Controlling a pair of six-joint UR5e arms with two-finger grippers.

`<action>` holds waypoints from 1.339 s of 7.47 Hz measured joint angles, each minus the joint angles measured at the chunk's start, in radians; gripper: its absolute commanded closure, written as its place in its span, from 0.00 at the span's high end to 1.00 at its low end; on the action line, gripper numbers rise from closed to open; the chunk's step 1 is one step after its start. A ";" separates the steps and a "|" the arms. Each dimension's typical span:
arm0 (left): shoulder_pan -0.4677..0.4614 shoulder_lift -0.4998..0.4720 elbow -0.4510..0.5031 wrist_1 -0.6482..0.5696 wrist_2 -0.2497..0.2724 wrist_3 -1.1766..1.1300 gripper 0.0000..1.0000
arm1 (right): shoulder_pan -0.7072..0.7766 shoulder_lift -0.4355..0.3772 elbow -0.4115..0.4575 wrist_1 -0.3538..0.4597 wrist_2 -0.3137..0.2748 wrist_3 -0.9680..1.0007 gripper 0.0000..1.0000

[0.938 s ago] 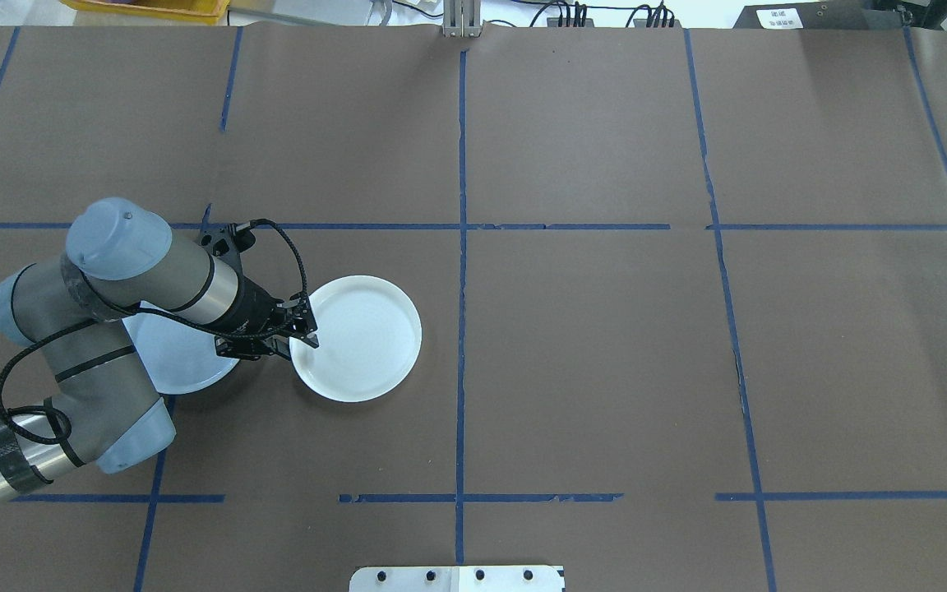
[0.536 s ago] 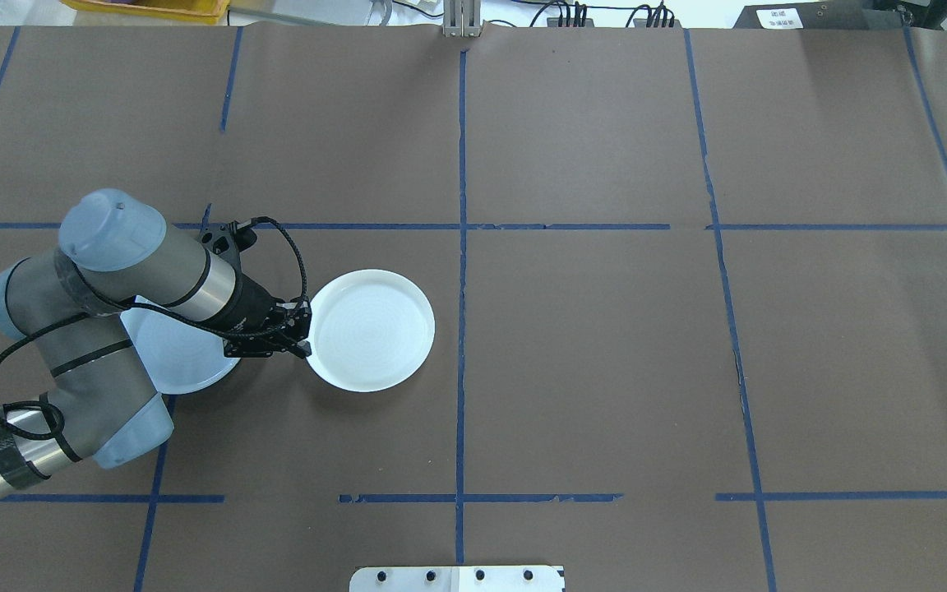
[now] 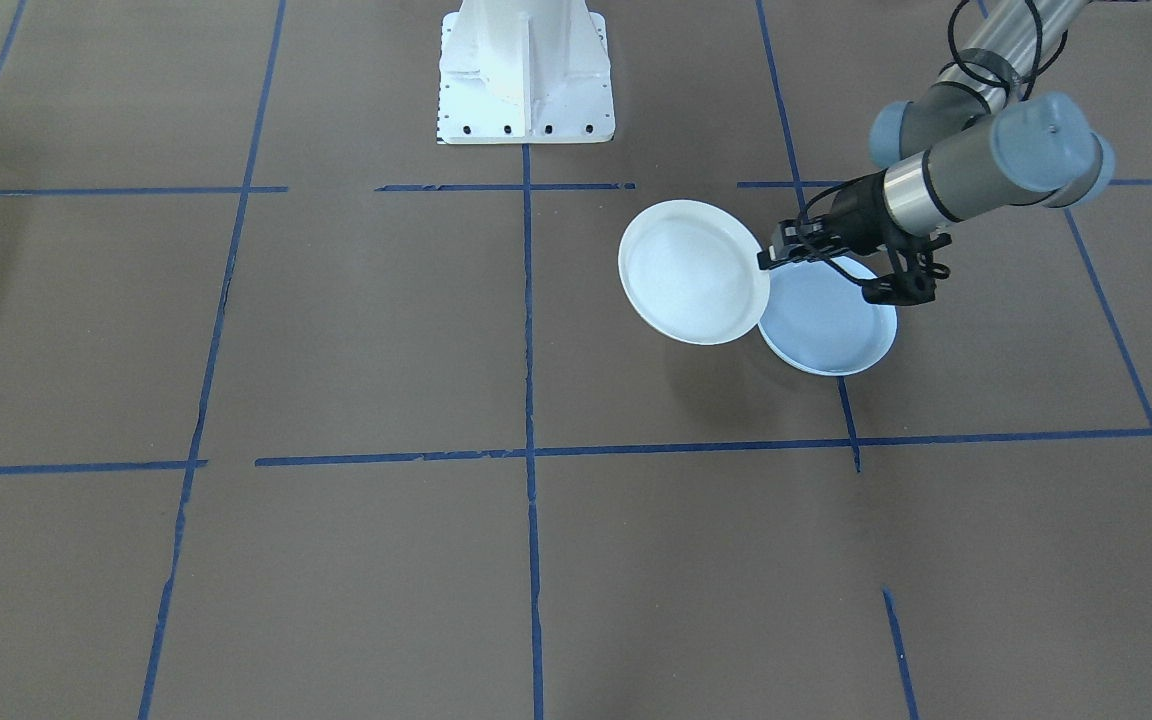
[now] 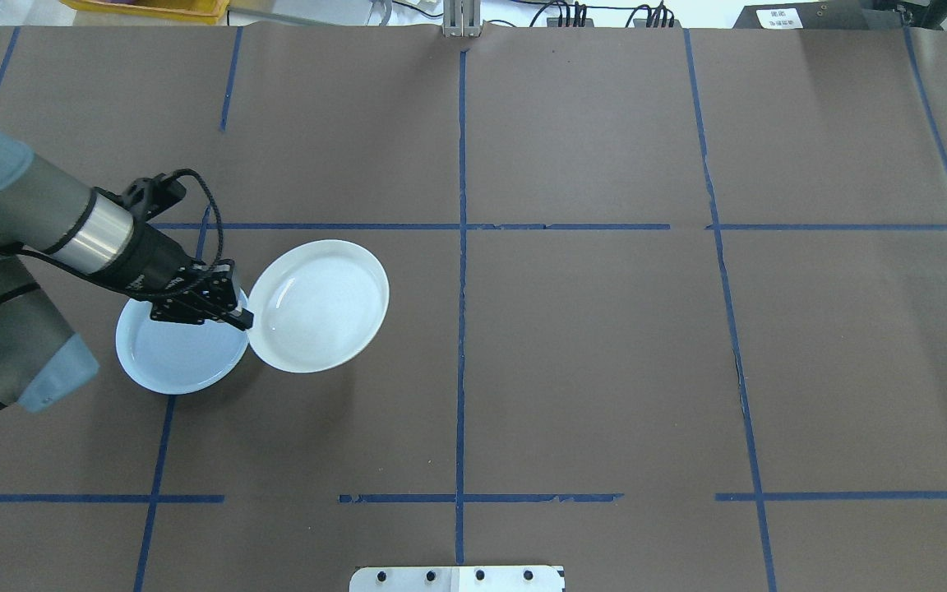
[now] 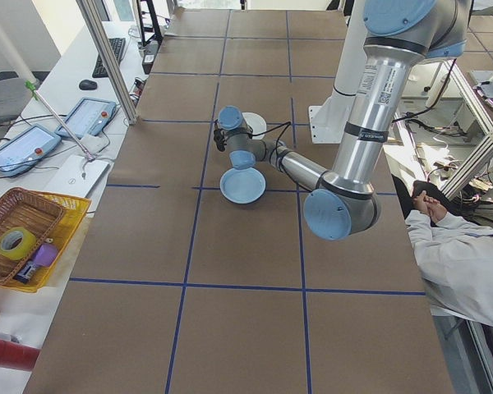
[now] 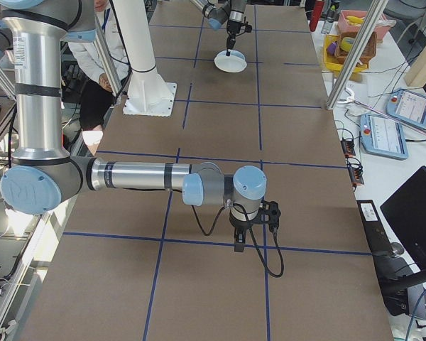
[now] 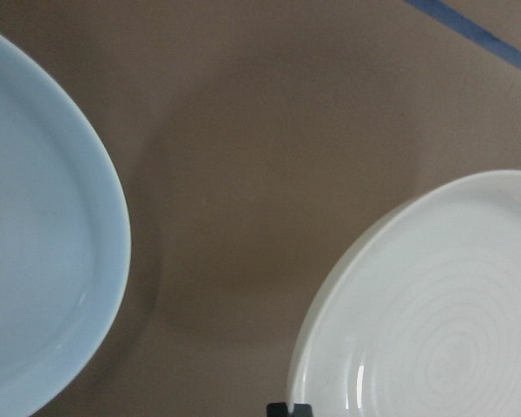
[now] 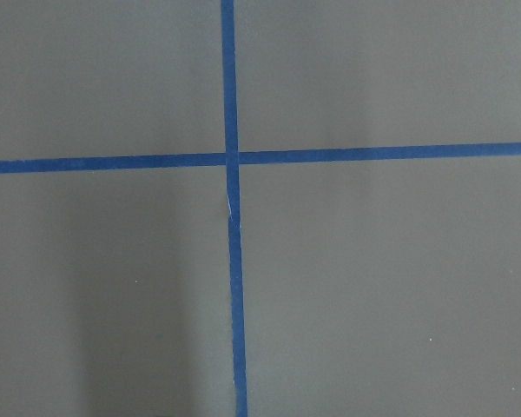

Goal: Stack plate in center

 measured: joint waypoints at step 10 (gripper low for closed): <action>-0.103 0.154 0.141 -0.052 0.047 0.324 0.96 | 0.000 0.000 0.000 0.000 0.000 0.000 1.00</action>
